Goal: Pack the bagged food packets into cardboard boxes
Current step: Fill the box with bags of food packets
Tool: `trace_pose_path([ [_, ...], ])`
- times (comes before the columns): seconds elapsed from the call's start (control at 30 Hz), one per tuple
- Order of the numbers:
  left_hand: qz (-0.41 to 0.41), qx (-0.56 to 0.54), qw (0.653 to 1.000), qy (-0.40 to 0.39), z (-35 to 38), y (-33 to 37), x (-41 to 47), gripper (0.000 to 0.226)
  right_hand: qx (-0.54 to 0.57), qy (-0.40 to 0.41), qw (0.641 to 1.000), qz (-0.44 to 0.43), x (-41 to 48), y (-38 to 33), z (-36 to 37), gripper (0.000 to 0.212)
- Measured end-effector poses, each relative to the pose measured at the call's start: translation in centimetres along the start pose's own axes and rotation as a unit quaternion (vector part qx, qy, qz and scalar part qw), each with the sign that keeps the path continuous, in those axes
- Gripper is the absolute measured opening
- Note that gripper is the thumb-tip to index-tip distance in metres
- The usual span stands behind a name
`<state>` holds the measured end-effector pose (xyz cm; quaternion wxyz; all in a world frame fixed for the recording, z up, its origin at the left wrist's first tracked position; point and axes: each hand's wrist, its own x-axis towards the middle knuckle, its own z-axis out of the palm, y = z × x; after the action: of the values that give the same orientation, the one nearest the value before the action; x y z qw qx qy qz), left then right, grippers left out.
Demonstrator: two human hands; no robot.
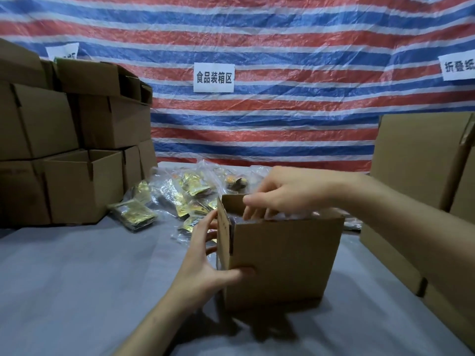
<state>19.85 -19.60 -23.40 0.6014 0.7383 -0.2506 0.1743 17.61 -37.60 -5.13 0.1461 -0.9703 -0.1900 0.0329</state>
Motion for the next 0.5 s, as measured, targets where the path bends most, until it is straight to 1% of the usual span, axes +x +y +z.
trace_pose_path([
  [0.03,0.001,0.001,1.0,0.001,0.0,0.0,0.0,0.104,0.03,-0.079,0.996,0.021,0.0,-0.2,0.5,0.042],
  [0.07,0.003,0.003,1.0,0.001,-0.1,0.0,0.0,0.104,0.043,-0.134,0.989,0.042,0.2,0.0,1.0,0.047],
  [0.13,0.007,0.01,1.0,0.001,-0.1,0.0,0.0,0.107,0.066,-0.198,0.975,0.075,0.8,0.8,1.7,0.047],
  [0.2,0.003,0.014,1.0,-0.001,-0.1,0.0,0.0,0.11,0.089,-0.23,0.963,0.107,1.6,1.3,1.7,0.039],
  [0.27,-0.014,0.008,1.0,-0.008,-0.2,-0.1,0.0,0.111,0.097,-0.253,0.951,0.145,2.1,1.3,1.3,0.036],
  [0.33,-0.04,-0.004,0.999,-0.035,-0.2,-0.2,-0.1,0.114,0.113,-0.275,0.939,0.174,2.4,1.2,1.1,0.036],
  [0.4,-0.064,-0.024,0.995,-0.077,-0.1,-0.5,-0.3,0.12,0.133,-0.281,0.935,0.172,2.2,1.1,1.2,0.038],
  [0.43,-0.076,-0.037,0.992,-0.093,-0.1,-0.6,-0.3,0.123,0.131,-0.265,0.943,0.156,2.0,1.2,1.1,0.041],
  [0.5,-0.091,-0.058,0.989,-0.104,-0.2,-0.7,-0.4,0.125,0.122,-0.181,0.972,0.083,1.4,2.0,0.8,0.044],
])
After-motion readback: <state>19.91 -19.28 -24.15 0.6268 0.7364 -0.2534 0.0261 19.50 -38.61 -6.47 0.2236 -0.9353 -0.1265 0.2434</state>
